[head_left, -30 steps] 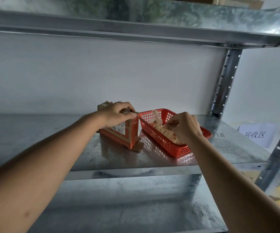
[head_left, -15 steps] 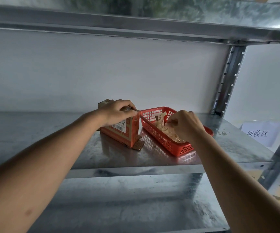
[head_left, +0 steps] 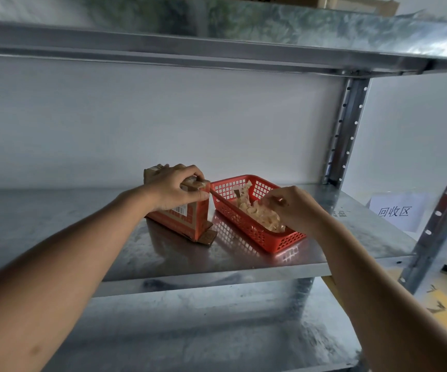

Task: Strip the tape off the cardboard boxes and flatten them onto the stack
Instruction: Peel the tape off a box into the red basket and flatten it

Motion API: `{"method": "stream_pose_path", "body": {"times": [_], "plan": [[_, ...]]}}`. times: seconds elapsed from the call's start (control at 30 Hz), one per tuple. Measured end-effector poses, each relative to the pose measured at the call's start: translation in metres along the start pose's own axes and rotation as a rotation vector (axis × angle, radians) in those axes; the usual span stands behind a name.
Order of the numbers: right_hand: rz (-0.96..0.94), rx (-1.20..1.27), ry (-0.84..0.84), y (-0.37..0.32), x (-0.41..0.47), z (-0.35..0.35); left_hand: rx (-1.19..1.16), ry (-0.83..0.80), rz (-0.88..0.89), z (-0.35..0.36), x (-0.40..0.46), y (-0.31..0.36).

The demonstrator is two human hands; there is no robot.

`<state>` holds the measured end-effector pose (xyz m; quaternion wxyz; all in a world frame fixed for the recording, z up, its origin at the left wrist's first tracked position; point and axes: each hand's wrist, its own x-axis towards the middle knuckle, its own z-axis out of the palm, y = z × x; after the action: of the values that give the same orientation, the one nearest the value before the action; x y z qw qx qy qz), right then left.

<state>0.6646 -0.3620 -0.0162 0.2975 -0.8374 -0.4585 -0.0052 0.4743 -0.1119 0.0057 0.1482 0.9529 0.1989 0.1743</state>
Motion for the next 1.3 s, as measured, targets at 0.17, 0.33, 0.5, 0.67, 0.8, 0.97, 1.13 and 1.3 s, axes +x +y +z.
{"method": "stream_pose_path", "body": {"times": [0.17,0.33,0.5,0.67,0.8,0.97,1.13,1.3], "plan": [[0.051,0.331,0.09,0.004,-0.003,-0.002,0.054,0.007,-0.003,0.001,0.004,0.0],[0.128,0.651,0.315,-0.002,-0.001,-0.002,0.054,0.005,-0.02,0.003,0.004,-0.001],[-0.06,0.456,0.421,-0.015,-0.003,0.009,0.046,-0.01,-0.012,0.0,0.0,0.002],[-0.303,0.115,0.239,-0.053,0.0,0.027,-0.003,-0.156,0.053,-0.011,-0.008,-0.008],[-0.387,-0.054,0.219,-0.084,0.01,0.041,0.032,-0.163,0.079,-0.022,-0.012,-0.021],[-0.381,0.041,0.124,-0.107,0.017,0.059,0.193,-0.059,0.159,-0.03,-0.021,-0.027],[-0.254,0.194,0.155,-0.118,0.02,0.071,0.163,-0.009,0.115,-0.039,-0.033,-0.024],[0.006,0.709,0.029,-0.122,0.023,0.082,0.004,-0.055,0.08,-0.042,-0.037,-0.041]]}}
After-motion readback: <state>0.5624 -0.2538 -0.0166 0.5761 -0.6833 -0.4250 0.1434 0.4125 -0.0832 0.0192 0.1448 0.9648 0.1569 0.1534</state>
